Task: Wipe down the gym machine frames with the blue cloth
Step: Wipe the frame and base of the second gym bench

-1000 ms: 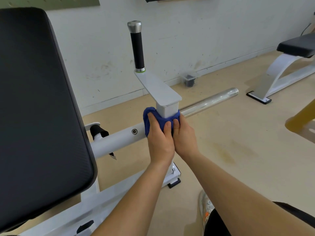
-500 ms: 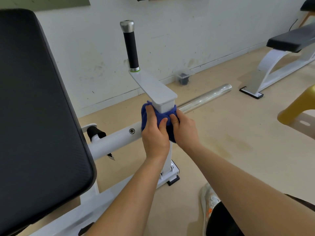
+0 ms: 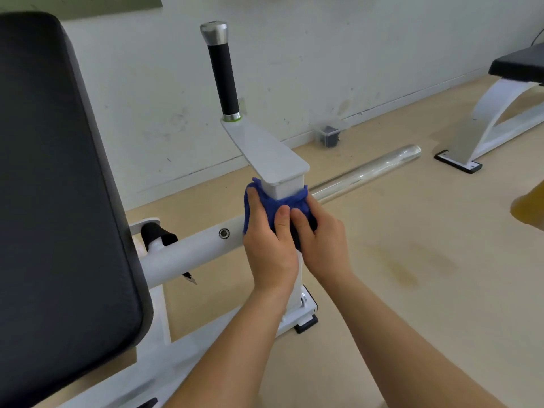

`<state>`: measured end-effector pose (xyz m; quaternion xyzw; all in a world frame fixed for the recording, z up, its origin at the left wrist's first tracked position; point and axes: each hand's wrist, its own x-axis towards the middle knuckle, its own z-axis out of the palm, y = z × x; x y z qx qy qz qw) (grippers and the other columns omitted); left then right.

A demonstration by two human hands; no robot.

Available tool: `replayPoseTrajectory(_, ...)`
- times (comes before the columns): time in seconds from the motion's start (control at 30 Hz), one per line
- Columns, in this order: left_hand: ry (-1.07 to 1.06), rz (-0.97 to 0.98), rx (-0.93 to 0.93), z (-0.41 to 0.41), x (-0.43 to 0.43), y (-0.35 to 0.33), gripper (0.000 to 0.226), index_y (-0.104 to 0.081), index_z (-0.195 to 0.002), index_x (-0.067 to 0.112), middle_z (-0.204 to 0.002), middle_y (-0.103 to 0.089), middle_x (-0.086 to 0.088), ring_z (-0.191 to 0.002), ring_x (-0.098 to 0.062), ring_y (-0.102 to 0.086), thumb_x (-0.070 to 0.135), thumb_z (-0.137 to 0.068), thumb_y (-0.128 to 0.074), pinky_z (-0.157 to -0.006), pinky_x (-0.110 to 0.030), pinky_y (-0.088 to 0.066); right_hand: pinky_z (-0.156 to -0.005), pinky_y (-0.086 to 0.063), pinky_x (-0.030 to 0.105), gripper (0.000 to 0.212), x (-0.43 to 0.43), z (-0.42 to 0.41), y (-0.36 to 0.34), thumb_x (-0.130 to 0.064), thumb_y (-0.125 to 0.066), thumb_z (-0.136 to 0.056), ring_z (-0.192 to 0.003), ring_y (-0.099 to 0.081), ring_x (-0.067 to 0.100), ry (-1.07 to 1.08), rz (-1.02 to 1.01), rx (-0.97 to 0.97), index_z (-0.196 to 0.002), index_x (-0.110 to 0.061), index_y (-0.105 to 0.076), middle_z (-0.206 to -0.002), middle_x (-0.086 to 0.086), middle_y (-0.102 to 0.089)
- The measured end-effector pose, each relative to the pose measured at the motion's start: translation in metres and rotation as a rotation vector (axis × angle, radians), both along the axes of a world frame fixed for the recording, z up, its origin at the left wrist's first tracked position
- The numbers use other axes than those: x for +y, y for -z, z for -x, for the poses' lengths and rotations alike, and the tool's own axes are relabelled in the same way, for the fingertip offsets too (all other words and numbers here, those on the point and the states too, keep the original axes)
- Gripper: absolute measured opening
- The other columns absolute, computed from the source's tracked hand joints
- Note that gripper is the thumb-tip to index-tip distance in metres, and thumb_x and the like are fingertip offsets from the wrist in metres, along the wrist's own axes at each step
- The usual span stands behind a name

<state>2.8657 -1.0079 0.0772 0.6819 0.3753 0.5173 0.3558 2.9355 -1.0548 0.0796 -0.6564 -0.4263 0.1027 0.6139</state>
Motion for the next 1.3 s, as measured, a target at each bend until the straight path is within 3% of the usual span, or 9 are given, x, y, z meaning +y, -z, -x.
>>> replayPoseTrajectory(0.13, -0.103, -0.02, 0.091, 0.0, -0.001, 0.027, 0.058, -0.026, -0.154, 0.029, -0.138, -0.058, 0.001, -0.115, -0.016, -0.059, 0.03, -0.101, -0.049, -0.086, -0.005, -0.041, -0.053, -0.036, 0.012, 0.014, 0.004, -0.001, 0.034, -0.019, -0.054, -0.099, -0.056, -0.054, 0.007, 0.022, 0.012, 0.013, -0.093, -0.028, -0.062, -0.062, -0.017, -0.059)
replayPoseTrajectory(0.27, -0.164, 0.049, 0.17, 0.001, -0.008, 0.045, 0.056, -0.033, -0.153, 0.025, -0.117, -0.068, -0.005, -0.087, -0.016, -0.059, 0.025, -0.1, -0.052, -0.068, 0.002, -0.036, -0.052, -0.035, 0.01, 0.033, -0.004, 0.002, 0.053, -0.014, -0.051, -0.1, -0.055, -0.052, 0.004, -0.016, 0.04, 0.065, -0.081, -0.042, -0.052, -0.06, -0.02, -0.057)
replayPoseTrajectory(0.47, -0.191, 0.113, 0.146, -0.002, -0.015, 0.035, 0.051, -0.039, -0.15, 0.028, -0.119, -0.065, 0.004, -0.098, -0.014, -0.059, 0.026, -0.101, -0.051, -0.075, -0.011, -0.039, -0.059, -0.044, 0.022, 0.016, -0.005, -0.011, 0.043, -0.019, -0.053, -0.099, -0.063, -0.056, 0.005, -0.072, 0.091, 0.057, -0.1, -0.03, -0.064, -0.069, -0.013, -0.063)
replayPoseTrajectory(0.63, -0.212, 0.116, 0.09, -0.005, -0.019, 0.027, 0.048, -0.045, -0.146, 0.024, -0.109, -0.064, 0.01, -0.095, -0.012, -0.06, 0.03, -0.099, -0.055, -0.078, -0.013, -0.043, -0.063, -0.045, 0.01, 0.037, -0.001, -0.016, 0.027, -0.018, -0.055, -0.098, -0.074, -0.061, -0.003, -0.072, 0.006, 0.089, -0.134, -0.023, -0.051, -0.084, -0.017, -0.064)
replayPoseTrajectory(0.73, -0.219, 0.118, 0.123, -0.006, -0.02, 0.037, 0.052, -0.041, -0.148, 0.027, -0.109, -0.068, 0.005, -0.094, -0.015, -0.063, 0.035, -0.099, -0.054, -0.079, -0.017, -0.048, -0.063, -0.042, 0.007, 0.024, 0.001, -0.015, 0.04, -0.016, -0.054, -0.099, -0.072, -0.058, -0.005, -0.049, -0.013, 0.085, -0.122, -0.018, -0.062, -0.082, -0.015, -0.063)
replayPoseTrajectory(0.87, -0.212, 0.11, 0.212, -0.002, -0.027, 0.055, 0.055, -0.035, -0.151, 0.033, -0.109, -0.069, 0.0, -0.087, -0.018, -0.064, 0.04, -0.098, -0.049, -0.077, -0.028, -0.051, -0.075, -0.039, 0.003, 0.022, 0.004, -0.008, 0.069, -0.017, -0.049, -0.101, -0.088, -0.055, -0.006, -0.001, 0.031, 0.108, -0.117, -0.016, -0.064, -0.108, -0.003, -0.06)
replayPoseTrajectory(1.0, -0.182, 0.082, 0.256, 0.006, -0.033, 0.062, 0.059, -0.029, -0.153, 0.034, -0.12, -0.066, 0.004, -0.096, -0.017, -0.063, 0.036, -0.097, -0.047, -0.083, -0.028, -0.05, -0.073, -0.05, 0.023, 0.023, -0.002, -0.006, 0.078, -0.015, -0.045, -0.1, -0.086, -0.064, 0.005, -0.07, 0.096, 0.2, -0.111, -0.025, -0.062, -0.097, -0.008, -0.068)
replayPoseTrajectory(1.1, -0.209, 0.164, 0.199, 0.003, -0.027, 0.049, 0.059, -0.036, -0.15, 0.032, -0.114, -0.068, -0.001, -0.097, -0.021, -0.063, 0.031, -0.095, -0.059, -0.084, -0.029, -0.051, -0.075, -0.053, 0.023, 0.03, -0.004, -0.004, 0.065, -0.014, -0.05, -0.098, -0.089, -0.066, 0.003, -0.048, 0.093, 0.326, -0.121, -0.033, -0.053, -0.102, -0.013, -0.068)
replayPoseTrajectory(1.3, -0.18, 0.174, 0.241, 0.008, -0.023, 0.044, 0.056, -0.041, -0.146, 0.037, -0.115, -0.067, 0.001, -0.102, -0.025, -0.061, 0.035, -0.093, -0.059, -0.087, -0.033, -0.051, -0.063, -0.043, 0.017, 0.024, -0.008, 0.006, 0.053, -0.014, -0.046, -0.099, -0.073, -0.063, 0.0, -0.03, 0.129, 0.305, -0.102, -0.025, -0.066, -0.084, -0.011, -0.07)
